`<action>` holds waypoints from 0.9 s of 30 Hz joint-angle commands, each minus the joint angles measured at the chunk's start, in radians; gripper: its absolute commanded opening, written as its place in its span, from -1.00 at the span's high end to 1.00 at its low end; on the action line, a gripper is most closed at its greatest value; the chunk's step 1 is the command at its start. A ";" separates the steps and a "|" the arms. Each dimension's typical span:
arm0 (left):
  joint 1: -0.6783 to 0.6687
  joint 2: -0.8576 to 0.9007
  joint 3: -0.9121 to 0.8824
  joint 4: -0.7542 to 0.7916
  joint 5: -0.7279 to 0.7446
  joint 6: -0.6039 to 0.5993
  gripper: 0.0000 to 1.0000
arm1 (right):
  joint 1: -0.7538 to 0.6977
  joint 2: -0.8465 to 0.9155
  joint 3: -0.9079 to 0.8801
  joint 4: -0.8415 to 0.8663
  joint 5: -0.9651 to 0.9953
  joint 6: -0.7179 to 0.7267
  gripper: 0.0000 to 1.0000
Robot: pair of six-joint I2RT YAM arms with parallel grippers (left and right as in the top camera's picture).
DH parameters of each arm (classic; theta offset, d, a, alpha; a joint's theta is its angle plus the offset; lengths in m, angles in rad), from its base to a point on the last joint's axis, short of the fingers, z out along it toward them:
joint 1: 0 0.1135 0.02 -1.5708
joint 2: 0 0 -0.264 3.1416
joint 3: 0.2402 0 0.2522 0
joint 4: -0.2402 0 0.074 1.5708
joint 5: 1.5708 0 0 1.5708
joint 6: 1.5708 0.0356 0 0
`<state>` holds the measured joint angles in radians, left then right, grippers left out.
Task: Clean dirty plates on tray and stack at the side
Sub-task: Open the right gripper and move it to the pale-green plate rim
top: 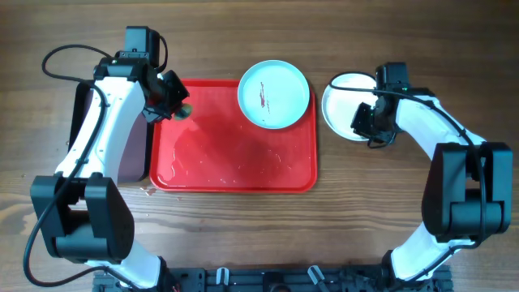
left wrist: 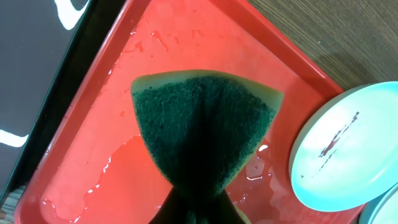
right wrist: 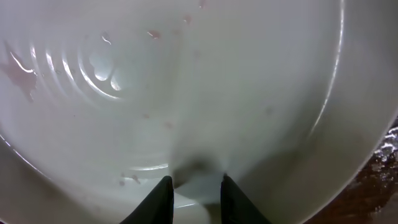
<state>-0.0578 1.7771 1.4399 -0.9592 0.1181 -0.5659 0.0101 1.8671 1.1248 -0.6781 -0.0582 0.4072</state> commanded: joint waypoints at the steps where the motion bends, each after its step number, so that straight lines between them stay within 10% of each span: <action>1: 0.004 0.006 -0.008 0.000 0.000 0.013 0.92 | -0.004 0.007 -0.012 -0.055 0.018 -0.020 0.47; 15: 0.004 0.006 -0.008 0.000 0.000 0.013 0.92 | -0.003 -0.186 0.116 -0.194 0.011 -0.048 0.03; 27: 0.004 0.006 -0.008 0.000 0.000 0.012 0.92 | 0.151 -0.145 0.137 0.099 -0.142 0.050 0.03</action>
<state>-0.0578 1.7771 1.4399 -0.9592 0.1181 -0.5659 0.0994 1.6684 1.2568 -0.6132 -0.1596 0.3935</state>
